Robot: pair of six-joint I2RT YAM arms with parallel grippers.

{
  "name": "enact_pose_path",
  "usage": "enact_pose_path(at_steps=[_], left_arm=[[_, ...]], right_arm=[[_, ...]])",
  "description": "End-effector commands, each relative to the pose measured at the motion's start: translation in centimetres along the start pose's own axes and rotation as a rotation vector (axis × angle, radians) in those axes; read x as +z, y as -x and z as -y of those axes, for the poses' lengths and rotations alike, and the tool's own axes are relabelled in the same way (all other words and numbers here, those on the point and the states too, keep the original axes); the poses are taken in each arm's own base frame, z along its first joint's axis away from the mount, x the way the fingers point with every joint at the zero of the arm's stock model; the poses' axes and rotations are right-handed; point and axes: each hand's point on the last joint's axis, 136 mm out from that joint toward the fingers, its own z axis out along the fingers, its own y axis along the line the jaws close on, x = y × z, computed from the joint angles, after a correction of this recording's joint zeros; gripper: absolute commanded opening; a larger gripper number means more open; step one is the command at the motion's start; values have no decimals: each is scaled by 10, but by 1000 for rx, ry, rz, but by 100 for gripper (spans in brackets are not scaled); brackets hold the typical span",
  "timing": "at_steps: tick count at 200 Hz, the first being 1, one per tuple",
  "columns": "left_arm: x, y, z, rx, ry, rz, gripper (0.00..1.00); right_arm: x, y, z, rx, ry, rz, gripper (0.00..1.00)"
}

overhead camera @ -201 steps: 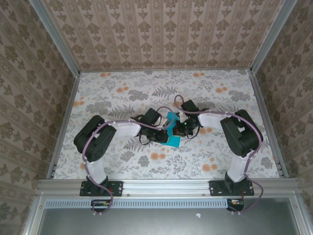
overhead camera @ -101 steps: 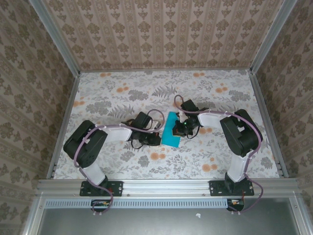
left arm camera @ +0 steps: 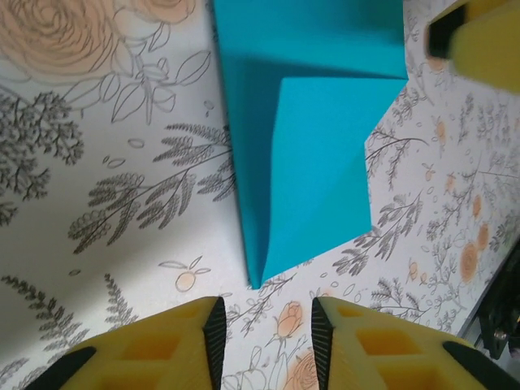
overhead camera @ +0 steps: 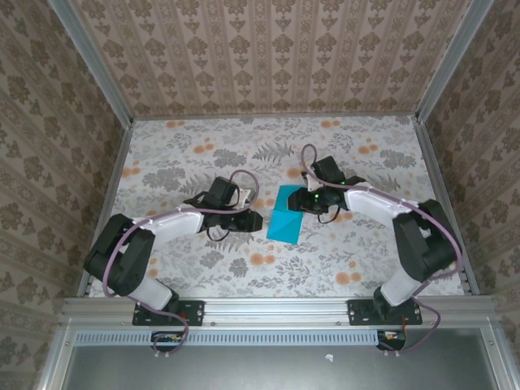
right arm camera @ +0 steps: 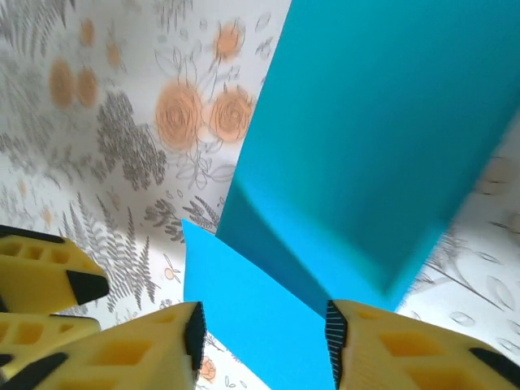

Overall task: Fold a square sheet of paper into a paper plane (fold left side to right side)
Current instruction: Fold the triangle a second time at the center of the table, then turn over the paper at the center of the table.

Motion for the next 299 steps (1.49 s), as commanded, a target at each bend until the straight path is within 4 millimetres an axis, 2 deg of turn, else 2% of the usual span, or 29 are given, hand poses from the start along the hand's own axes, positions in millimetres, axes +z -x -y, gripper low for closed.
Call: enact_pose_path(at_steps=[1, 15, 30, 65, 89, 122, 141, 193, 227, 245, 269, 282, 299], left_arm=[[5, 22, 15, 42, -63, 34, 39], [12, 30, 20, 51, -92, 36, 41], [23, 34, 21, 57, -101, 20, 42], [44, 44, 16, 56, -89, -3, 44], [49, 49, 18, 66, -91, -1, 39], [46, 50, 18, 75, -78, 13, 14], [41, 49, 17, 80, -59, 23, 5], [33, 48, 14, 83, -37, 35, 4], [34, 47, 14, 83, -38, 32, 4], [32, 48, 14, 84, -33, 38, 8], [20, 53, 13, 67, -38, 77, 28], [3, 59, 13, 50, -50, 130, 44], [-25, 68, 15, 31, -73, 208, 62]], right_arm=[[-26, 5, 28, 0, -112, 104, 58], [-35, 3, 32, 8, -102, 138, 67], [-38, -2, 27, 4, -60, 135, 74], [-24, -21, 17, 43, 41, 45, 76], [-10, -27, 13, 96, 100, 6, 75], [6, -26, 9, 131, 146, -27, 74], [14, -24, 4, 138, 172, -44, 75], [35, -20, -11, 137, 224, -74, 69], [44, -15, -20, 131, 246, -81, 57], [46, -13, -22, 132, 251, -87, 40], [40, -7, -25, 114, 260, -61, 9], [25, 2, -33, 78, 294, -14, 2], [-3, 19, -46, 21, 364, 63, 0]])
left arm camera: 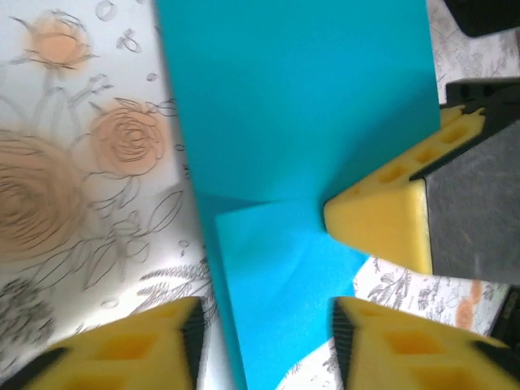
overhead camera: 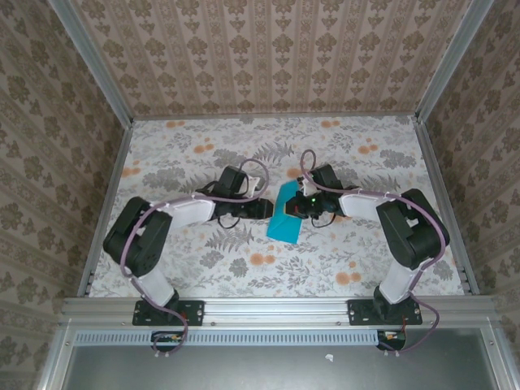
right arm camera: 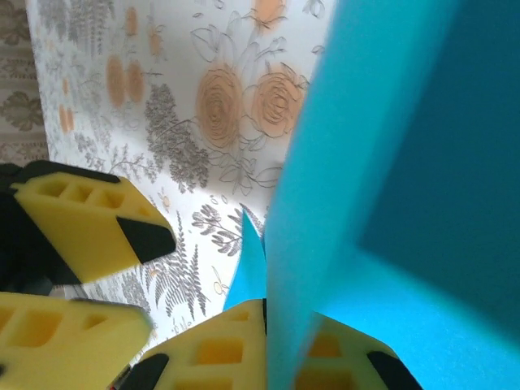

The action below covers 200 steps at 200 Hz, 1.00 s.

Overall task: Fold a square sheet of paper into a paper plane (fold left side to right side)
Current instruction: Turn over the paper at the center of the table.

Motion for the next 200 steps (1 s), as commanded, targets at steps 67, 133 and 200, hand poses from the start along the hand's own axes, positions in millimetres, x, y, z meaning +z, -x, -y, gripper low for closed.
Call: enact_pose_path(at_steps=[67, 133, 200], left_arm=[[-157, 69, 84, 85, -319, 436, 100], [-188, 78, 143, 196, -519, 479, 100], [-201, 74, 178, 278, -632, 498, 75]], right_arm=[[-139, 47, -169, -423, 537, 201, 0], [-177, 14, -250, -599, 705, 170, 1], [-176, 12, -257, -586, 708, 166, 2]])
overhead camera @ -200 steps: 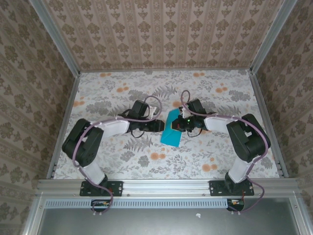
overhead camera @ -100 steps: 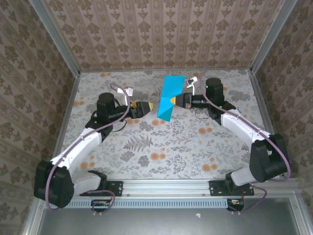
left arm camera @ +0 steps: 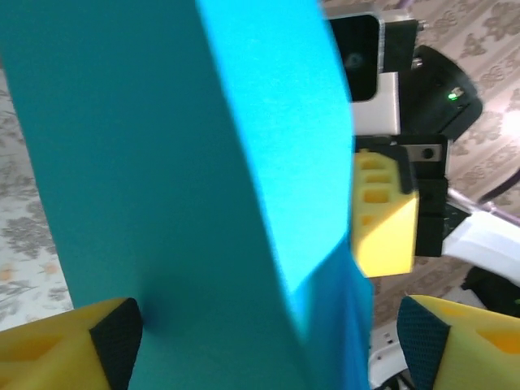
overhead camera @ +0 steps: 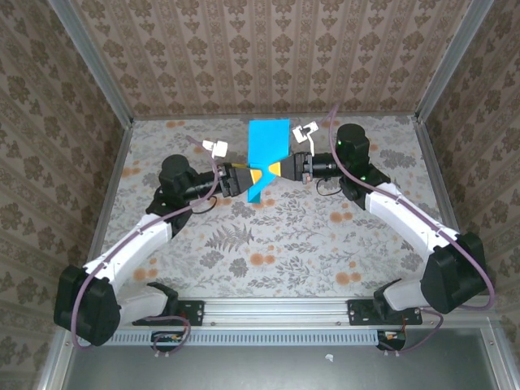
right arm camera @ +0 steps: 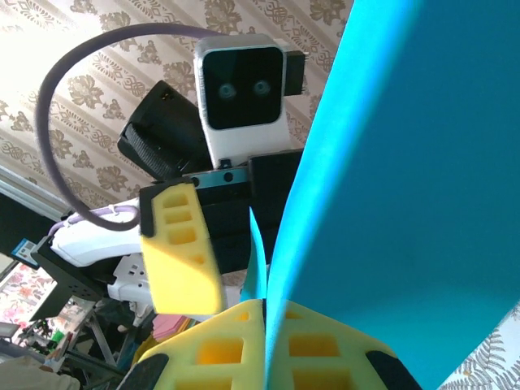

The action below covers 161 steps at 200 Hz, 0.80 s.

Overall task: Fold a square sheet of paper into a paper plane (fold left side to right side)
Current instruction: Turn over the paper at the center of the table.

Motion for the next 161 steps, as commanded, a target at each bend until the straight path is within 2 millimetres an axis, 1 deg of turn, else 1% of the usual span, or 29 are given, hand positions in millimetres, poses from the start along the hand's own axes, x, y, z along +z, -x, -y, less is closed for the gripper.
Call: enact_pose_path(at_steps=[1, 13, 40, 54, 65, 74, 82, 90, 97, 109, 116, 121, 130, 139, 150, 161], left_arm=[[0, 14, 26, 61, -76, 23, 74], [0, 14, 29, 64, -81, 22, 65], [0, 14, 28, 66, -68, 24, 36], [-1, 12, 26, 62, -52, 22, 24], [-1, 11, 23, 60, -29, 18, 17], [-2, 8, 17, 54, 5, 11, 14], [-3, 5, 12, 55, 54, 0, 10], [-4, -2, 4, 57, 117, -28, 7], [-6, -10, -3, 65, 191, -64, 4], [-13, -23, -19, 99, 376, -131, 0], [-17, -31, -27, 142, 478, -182, 0], [-21, -37, -32, 159, 550, -217, 0], [-25, -46, -39, 190, 644, -269, 0], [-27, -55, -45, 209, 721, -316, 0], [-30, -65, -53, 232, 822, -360, 0], [-36, -71, -61, 259, 951, -396, 0]], right_arm=[[-2, 10, -22, -49, 37, 13, 2], [-2, 10, -21, -46, 33, 15, 3], [-3, 8, -14, -33, 10, 16, 6], [-3, 6, -8, -23, -13, 10, 9], [-5, 3, -3, -12, -35, 8, 13], [-8, 2, 3, -3, -66, 7, 19], [-14, 1, 11, 7, -110, 12, 23], [-21, -2, 21, 14, -174, 11, 27], [-30, -5, 31, 23, -247, 13, 32], [-50, -10, 51, 25, -403, 15, 40], [-63, -13, 62, 24, -494, 21, 46], [-74, -14, 69, 25, -566, 32, 48], [-98, -18, 87, 21, -731, 49, 52], [-123, -22, 99, 16, -890, 55, 57], [-155, -29, 111, 21, -1086, 62, 63], [-184, -34, 117, 22, -1250, 74, 72]])
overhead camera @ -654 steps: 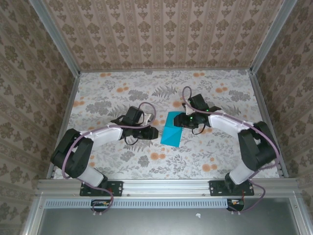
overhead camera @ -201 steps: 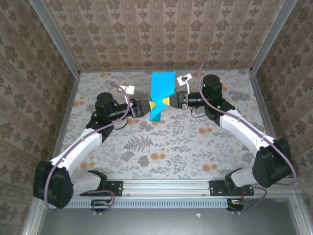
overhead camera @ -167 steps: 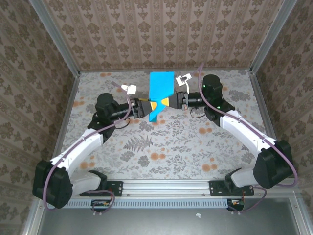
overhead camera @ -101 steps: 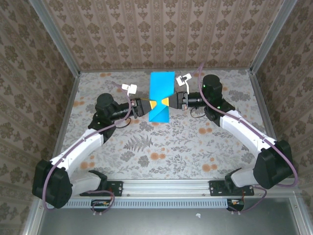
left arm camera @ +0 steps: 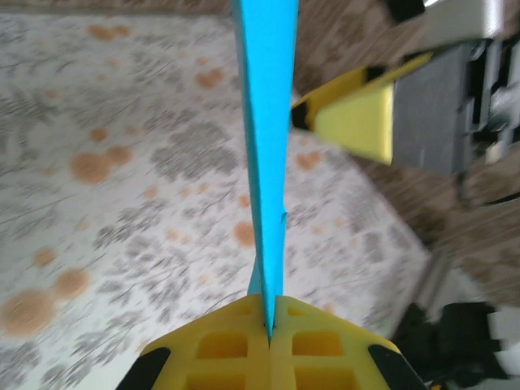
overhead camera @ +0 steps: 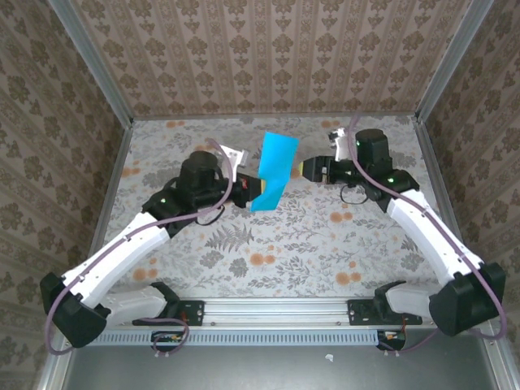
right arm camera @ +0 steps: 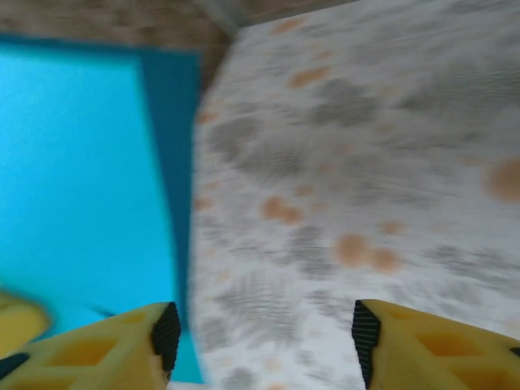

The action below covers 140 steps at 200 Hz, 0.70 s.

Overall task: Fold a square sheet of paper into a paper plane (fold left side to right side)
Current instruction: Turn over the paper at the center of the table.

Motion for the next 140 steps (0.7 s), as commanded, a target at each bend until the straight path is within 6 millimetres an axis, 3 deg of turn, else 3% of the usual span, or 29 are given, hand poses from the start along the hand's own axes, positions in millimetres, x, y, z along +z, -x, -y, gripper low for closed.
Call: enact_pose_path(at_steps=[1, 37, 67, 93, 140], left_arm=[[-6, -50, -63, 103, 457, -208, 0], [-18, -67, -92, 188, 903, -373, 0], [-10, -73, -99, 250, 1161, -488, 0], [1, -83, -107, 254, 1304, -550, 0], [45, -133, -123, 93, 1271, -670, 0]], right_arm=[[-45, -12, 79, -49, -519, 0, 73], [-90, -23, 126, -56, -850, 31, 100], [-109, -31, 141, -70, -972, 35, 100], [-110, -37, 143, -70, -969, 37, 100], [-115, -40, 144, -83, -983, 41, 100]])
